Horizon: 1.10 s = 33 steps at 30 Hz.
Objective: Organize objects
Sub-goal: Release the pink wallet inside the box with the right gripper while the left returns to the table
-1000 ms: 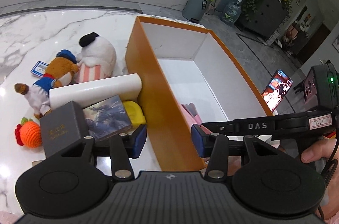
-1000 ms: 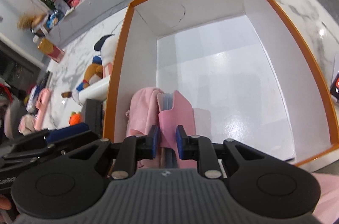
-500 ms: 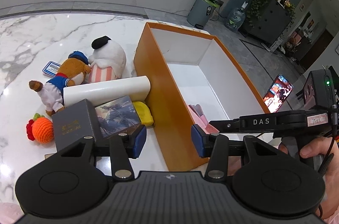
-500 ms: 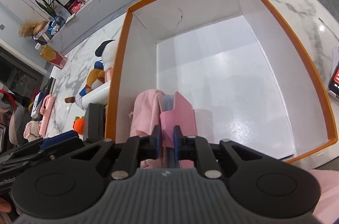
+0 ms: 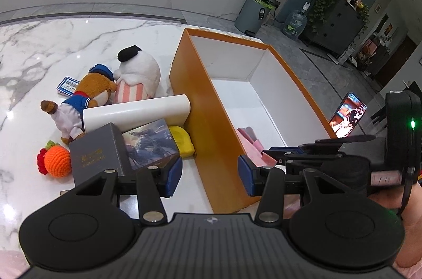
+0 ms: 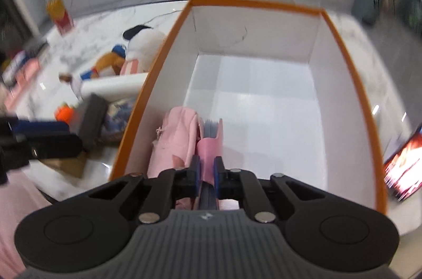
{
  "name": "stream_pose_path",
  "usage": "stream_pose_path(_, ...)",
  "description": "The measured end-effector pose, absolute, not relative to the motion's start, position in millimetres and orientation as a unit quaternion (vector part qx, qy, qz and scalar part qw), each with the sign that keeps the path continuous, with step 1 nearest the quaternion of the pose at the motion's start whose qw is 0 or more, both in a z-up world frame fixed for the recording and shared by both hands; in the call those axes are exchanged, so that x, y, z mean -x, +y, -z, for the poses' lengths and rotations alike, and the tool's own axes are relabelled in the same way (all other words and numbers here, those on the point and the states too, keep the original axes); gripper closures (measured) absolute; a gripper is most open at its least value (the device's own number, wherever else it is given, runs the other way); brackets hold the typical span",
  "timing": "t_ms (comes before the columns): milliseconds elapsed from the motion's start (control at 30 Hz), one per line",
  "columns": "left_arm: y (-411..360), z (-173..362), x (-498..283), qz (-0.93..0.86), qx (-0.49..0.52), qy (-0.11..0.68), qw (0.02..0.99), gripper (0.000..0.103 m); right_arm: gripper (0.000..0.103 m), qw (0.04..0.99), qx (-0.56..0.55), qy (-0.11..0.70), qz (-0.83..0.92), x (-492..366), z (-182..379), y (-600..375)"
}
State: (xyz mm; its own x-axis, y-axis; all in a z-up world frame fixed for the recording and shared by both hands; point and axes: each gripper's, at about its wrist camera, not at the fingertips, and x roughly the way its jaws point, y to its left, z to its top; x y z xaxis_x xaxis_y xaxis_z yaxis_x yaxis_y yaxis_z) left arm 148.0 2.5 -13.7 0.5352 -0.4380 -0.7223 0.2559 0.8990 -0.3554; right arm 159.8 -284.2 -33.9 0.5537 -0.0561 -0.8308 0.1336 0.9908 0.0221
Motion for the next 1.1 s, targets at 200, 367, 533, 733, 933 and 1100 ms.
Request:
stream_pose_path(200,7,15,-147,0.196,0.109,0.440,0.870,0.049,0.094,0.875,-0.031,0.483,0.025,-167,32,-281)
stream_pose_path(367,8,16,-146,0.195,0.107,0.440,0.870,0.049,0.094,0.857,-0.176,0.484,0.022,-165,37,-312)
stream_pose_path(533,8,16,-147,0.195,0.108,0.439,0.870,0.049,0.091,0.843,-0.251,0.476,0.029,-154,40,-332)
stream_pose_path(733,8,13,-145,0.192,0.104,0.438,0.872,0.049,0.089,0.848,-0.248,0.467,0.035,-150,38,-331)
stream_pose_path(933,9,11,-144,0.189,0.102,0.437,0.874,0.049,0.088,0.850,-0.248,0.463,0.035,-151,37,-335)
stream_pose_path(1100,17,0,-140,0.176,0.085,0.427,0.883,0.049,0.088,0.871,-0.231,0.433,0.026,-146,21,-326)
